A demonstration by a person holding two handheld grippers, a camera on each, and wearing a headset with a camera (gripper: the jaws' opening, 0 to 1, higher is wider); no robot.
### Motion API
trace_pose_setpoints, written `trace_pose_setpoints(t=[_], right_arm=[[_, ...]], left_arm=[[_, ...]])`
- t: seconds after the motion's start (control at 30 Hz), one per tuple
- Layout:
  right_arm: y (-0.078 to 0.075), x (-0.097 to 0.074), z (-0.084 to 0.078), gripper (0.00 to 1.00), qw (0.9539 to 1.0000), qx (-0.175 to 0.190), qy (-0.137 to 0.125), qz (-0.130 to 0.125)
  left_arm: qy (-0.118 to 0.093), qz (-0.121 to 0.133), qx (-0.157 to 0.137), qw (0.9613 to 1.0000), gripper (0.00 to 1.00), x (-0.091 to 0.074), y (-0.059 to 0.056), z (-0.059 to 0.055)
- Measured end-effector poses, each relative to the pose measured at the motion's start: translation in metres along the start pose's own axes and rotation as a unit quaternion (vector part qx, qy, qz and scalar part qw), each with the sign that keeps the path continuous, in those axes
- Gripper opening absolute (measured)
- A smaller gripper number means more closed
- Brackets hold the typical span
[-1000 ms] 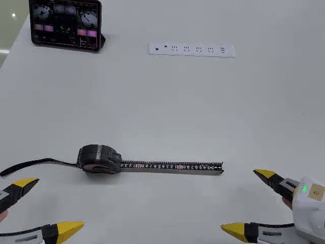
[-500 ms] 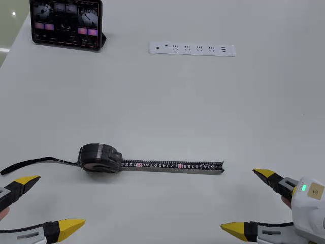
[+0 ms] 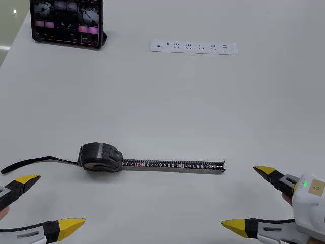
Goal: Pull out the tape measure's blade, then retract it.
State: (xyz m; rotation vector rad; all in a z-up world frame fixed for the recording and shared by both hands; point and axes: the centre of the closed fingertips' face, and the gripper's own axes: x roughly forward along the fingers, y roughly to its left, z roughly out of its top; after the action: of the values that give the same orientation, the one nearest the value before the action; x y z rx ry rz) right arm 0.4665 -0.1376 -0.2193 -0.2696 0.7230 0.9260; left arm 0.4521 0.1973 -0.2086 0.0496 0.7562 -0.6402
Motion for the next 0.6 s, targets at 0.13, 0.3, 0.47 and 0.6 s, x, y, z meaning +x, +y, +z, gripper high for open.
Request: trace_pose_setpoints(t=[0.13,0.3,0.47,0.6], right_arm=[[0.001,0.0,0.0,0.88,1.0,-0.001,0.0,0.001],[0.0,0.003,0.004,0.88,1.0,-0.004,-0.001,0.003],[-0.002,0.006,0.008,0.88,1.0,-0.007,-0.003,0.005],[-0.005,0.008,0.01,0.88,0.9999,-0.009,-0.002,0.005]], left_arm=[[-0.002,0.0,-0.001,1.0,0.86,0.001,0.0,0.001],[-0.004,0.0,-0.004,1.0,0.86,0.008,-0.001,0.007],[-0.004,0.0,-0.006,1.0,0.87,0.018,-0.002,0.011],[-0.002,0.001,-0.009,1.0,0.86,0.024,-0.002,0.012]])
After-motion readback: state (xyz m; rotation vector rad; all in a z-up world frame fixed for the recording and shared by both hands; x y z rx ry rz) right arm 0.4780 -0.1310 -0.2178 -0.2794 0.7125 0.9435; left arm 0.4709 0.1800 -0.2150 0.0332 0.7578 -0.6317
